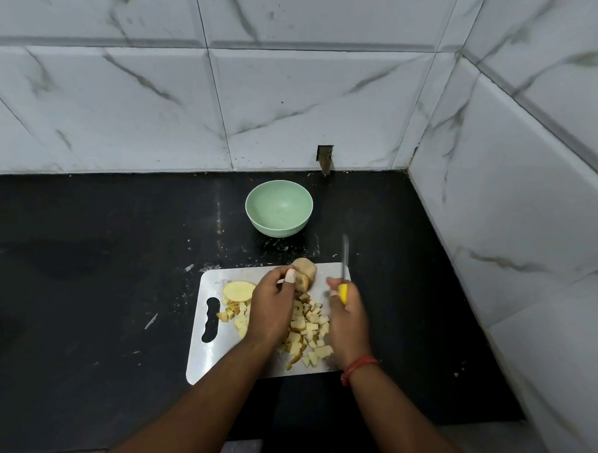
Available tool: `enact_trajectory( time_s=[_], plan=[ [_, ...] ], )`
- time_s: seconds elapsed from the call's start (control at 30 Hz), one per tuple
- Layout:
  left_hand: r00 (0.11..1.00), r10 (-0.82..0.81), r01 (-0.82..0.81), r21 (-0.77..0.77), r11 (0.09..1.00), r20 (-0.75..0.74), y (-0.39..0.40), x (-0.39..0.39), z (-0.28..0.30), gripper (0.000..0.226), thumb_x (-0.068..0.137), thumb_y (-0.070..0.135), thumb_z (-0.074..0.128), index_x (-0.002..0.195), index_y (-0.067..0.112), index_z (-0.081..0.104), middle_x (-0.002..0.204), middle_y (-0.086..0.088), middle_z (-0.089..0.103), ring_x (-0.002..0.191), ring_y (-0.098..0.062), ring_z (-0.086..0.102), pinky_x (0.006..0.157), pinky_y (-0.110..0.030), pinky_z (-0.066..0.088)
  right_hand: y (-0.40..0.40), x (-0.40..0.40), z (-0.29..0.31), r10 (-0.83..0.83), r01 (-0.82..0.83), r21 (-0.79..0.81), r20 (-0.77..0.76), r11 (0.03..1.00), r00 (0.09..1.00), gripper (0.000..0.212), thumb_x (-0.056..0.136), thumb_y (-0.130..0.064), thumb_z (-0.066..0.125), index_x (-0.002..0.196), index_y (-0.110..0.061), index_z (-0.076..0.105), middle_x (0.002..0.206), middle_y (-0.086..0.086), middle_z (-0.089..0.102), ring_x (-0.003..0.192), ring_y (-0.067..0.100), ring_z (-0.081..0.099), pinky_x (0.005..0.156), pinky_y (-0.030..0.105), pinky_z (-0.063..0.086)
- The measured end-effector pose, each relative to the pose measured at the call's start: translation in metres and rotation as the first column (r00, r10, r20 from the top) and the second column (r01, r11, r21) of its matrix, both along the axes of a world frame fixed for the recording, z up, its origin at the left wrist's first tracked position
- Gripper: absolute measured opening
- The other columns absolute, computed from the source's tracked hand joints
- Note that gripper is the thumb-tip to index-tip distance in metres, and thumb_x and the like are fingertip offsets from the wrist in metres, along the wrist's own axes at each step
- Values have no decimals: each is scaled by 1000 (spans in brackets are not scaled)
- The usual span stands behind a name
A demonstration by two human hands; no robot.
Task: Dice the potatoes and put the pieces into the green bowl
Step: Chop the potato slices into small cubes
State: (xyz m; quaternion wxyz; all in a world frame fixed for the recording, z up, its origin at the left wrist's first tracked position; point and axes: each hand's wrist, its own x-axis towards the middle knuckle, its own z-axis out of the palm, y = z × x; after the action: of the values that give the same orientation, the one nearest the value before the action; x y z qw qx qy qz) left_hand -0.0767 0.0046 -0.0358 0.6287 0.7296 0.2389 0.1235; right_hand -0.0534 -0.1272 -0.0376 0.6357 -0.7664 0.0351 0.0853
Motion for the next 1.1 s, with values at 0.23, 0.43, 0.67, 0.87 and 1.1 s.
enact_trajectory(
  time_s=[0.23, 0.43, 0.67, 0.87, 1.1],
  plan=[
    [958, -272, 285, 223, 932, -87, -34, 11, 5, 30, 105, 29, 53, 131, 19, 65, 129, 7, 63, 106, 2, 61, 96, -13, 45, -45, 15, 14, -188, 191, 87, -42, 978, 981, 16, 99, -20, 50, 103, -26, 64, 110, -12, 68, 104, 1, 62, 81, 20, 45],
    [779, -563, 589, 630, 507, -275, -33, 15, -8, 37, 103, 24, 52, 136, 8, 59, 154, -8, 46, 139, -22, 45, 113, -29, 34, -48, 10, 3, -19, 18, -45, -26, 999, 999, 17, 99, -14, 50, 105, -22, 64, 103, -10, 68, 99, 4, 63, 85, 21, 48],
    [764, -574, 465, 868, 173, -295, -24, 8, -17, 29, 91, 27, 53, 107, 9, 70, 103, -7, 60, 94, -28, 58, 93, -43, 48, -39, 11, 4, 168, -171, -268, -36, 948, 985, 20, 99, -12, 46, 114, -16, 58, 109, -3, 63, 100, 13, 59, 79, 22, 41],
    [775, -570, 394, 913, 100, -272, -22, 1, -27, 34, 93, 28, 55, 118, 12, 71, 120, -5, 65, 109, -24, 63, 114, -47, 41, -38, 13, 6, 152, -166, -246, -76, 955, 985, 18, 99, -11, 46, 110, -17, 58, 103, -3, 63, 94, 13, 59, 76, 19, 44],
    [747, -555, 483, 873, 73, -366, -22, -1, -21, 48, 103, 33, 47, 145, 11, 53, 149, -7, 50, 135, -24, 47, 125, -42, 18, -45, 12, 11, 58, -72, -317, -55, 946, 997, 13, 98, -17, 48, 103, -19, 60, 100, 0, 66, 93, 19, 63, 84, 36, 53]
  ],
)
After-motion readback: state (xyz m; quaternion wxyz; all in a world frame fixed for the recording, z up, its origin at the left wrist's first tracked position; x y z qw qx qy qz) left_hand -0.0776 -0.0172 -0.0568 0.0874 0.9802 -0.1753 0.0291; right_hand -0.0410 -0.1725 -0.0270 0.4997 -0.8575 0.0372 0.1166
